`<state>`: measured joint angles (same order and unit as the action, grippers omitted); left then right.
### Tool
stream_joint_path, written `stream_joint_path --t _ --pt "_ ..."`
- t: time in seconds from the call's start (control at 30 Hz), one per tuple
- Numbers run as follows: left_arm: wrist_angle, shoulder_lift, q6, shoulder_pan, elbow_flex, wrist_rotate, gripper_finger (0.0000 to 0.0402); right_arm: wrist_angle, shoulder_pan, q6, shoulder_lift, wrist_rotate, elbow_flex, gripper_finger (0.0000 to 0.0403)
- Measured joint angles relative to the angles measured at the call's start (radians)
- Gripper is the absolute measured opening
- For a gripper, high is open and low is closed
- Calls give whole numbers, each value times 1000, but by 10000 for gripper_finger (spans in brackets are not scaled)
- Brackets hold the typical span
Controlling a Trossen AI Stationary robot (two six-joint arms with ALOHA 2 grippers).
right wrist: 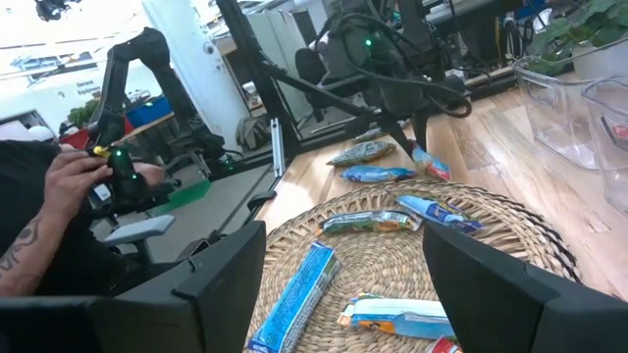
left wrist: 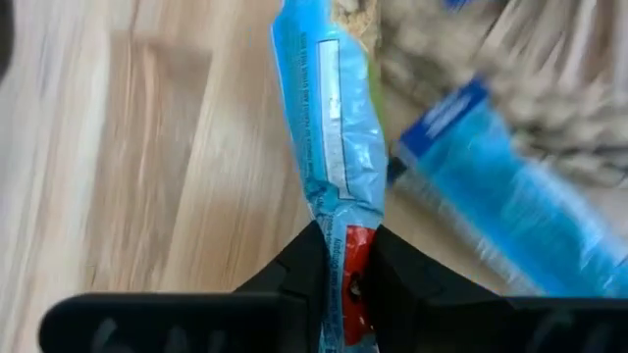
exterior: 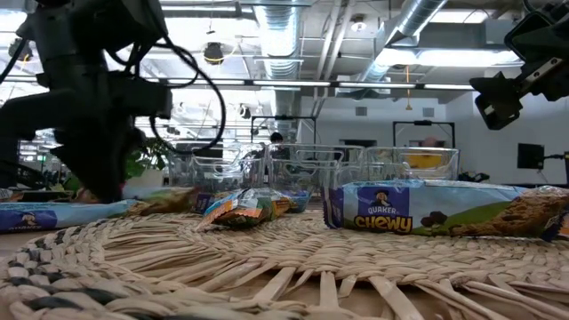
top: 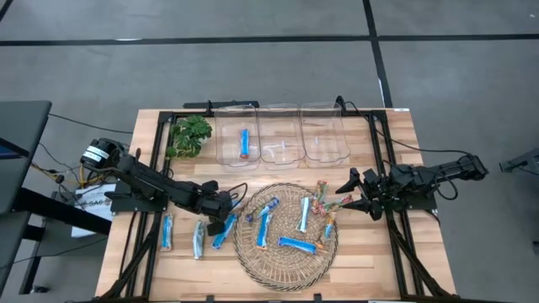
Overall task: Pick and place Granola Bars by type
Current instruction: Put the red granola bar into the left transparent bin
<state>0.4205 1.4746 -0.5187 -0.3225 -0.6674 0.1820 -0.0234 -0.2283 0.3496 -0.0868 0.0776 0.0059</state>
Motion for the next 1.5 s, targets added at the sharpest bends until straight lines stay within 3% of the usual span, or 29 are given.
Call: stream_joint_path --t 0.23,0.43,0.9,1.03,1.27,1.37,1.5 --pt "-230 0 89 0 -12 11 65 0 0 0 0 0 0 271" --pt "-349 0 174 9 -36 34 51 0 0 0 0 0 0 271" --pt "-886 -1 481 114 -48 528 52 0 0 0 0 0 0 271" --pt "-896 -1 572 141 -48 710 48 0 0 0 0 0 0 271" --pt "-768 -1 698 171 -48 988 50 0 0 0 0 0 0 271" --pt "-718 -1 727 187 -48 1032 50 0 0 0 0 0 0 271" --pt "-663 -1 722 221 -48 985 50 0 0 0 0 0 0 271"
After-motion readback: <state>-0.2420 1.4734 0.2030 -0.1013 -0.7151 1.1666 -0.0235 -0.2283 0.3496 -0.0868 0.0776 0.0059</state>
